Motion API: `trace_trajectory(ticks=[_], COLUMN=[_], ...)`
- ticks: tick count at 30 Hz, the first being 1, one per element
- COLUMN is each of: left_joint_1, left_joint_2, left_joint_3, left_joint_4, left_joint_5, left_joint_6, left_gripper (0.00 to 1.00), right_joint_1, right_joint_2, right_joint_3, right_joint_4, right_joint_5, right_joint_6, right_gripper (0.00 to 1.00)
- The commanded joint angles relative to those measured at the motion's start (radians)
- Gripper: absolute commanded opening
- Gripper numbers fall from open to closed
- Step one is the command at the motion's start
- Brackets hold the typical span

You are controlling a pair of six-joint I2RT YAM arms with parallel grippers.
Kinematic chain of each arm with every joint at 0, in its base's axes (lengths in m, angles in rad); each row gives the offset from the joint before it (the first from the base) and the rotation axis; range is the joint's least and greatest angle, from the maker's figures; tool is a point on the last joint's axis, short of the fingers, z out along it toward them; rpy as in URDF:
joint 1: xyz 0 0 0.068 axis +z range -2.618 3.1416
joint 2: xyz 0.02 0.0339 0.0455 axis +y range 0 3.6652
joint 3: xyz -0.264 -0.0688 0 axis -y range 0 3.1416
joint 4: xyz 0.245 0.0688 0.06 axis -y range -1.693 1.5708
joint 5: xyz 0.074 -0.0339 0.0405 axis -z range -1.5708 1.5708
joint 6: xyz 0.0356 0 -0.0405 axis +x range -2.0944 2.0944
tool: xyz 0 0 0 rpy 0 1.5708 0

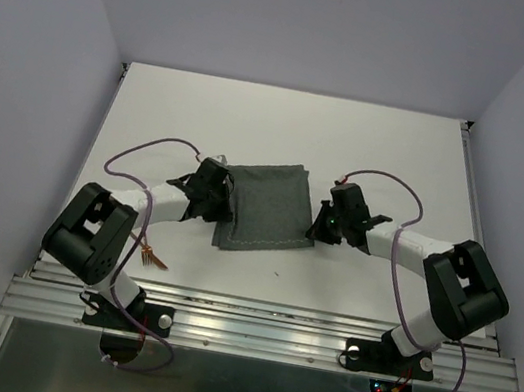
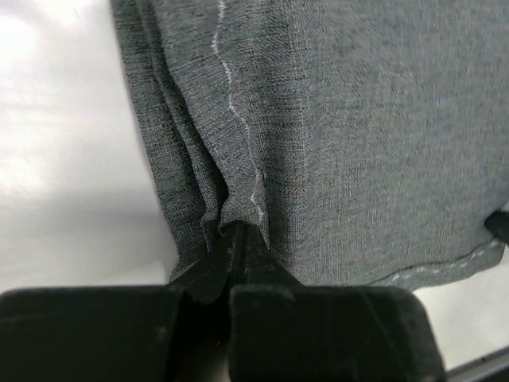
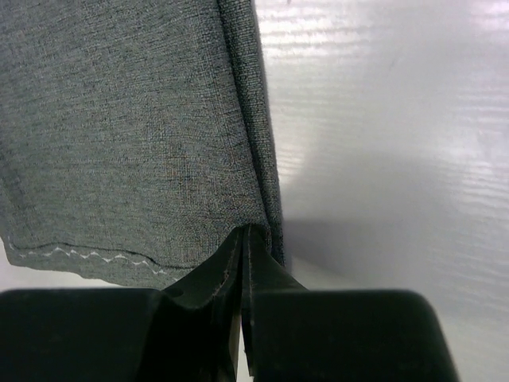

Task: Fold the napkin into a case and place the utensils inside
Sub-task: Move the lower triangle-folded napkin to the center of the board, then smooth out the lower triangle-folded napkin at the center of the board.

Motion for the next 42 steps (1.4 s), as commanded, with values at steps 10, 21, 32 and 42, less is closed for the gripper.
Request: trace_trajectory(ticks=[10,21,32,42], left_joint_1=[-0.206,-0.032,0.013,0.021], left_joint_2=[-0.309,-0.196,-0.024,0.056], left_joint_3=[-0.102,0.070,0.127,0.176], left_joint_4=[-0.226,-0.213,-0.146,-0.139], left_joint_5=[-0.058,-0.126,-0.107,-0.098], left_joint_6=[-0.161,-0.022,0.007,0.024], left_gripper=[0.00,0.00,0.00,0.00], right_joint_1=[0.011,0.011,0.011,0.011], right_joint_2=[-0.277,-0.151,0.153,0.352], right_joint_3=[-0.120,0.148,0.444,0.613], right_joint_4=[-0.253,-0.211,-0.166,-0.166], right_joint_5=[0.019,0.121,0.085,0.087], right_joint_6=[-0.012,-0.040,-0.090,-0.100], right_gripper=[0.04,0.07,0.06,0.06])
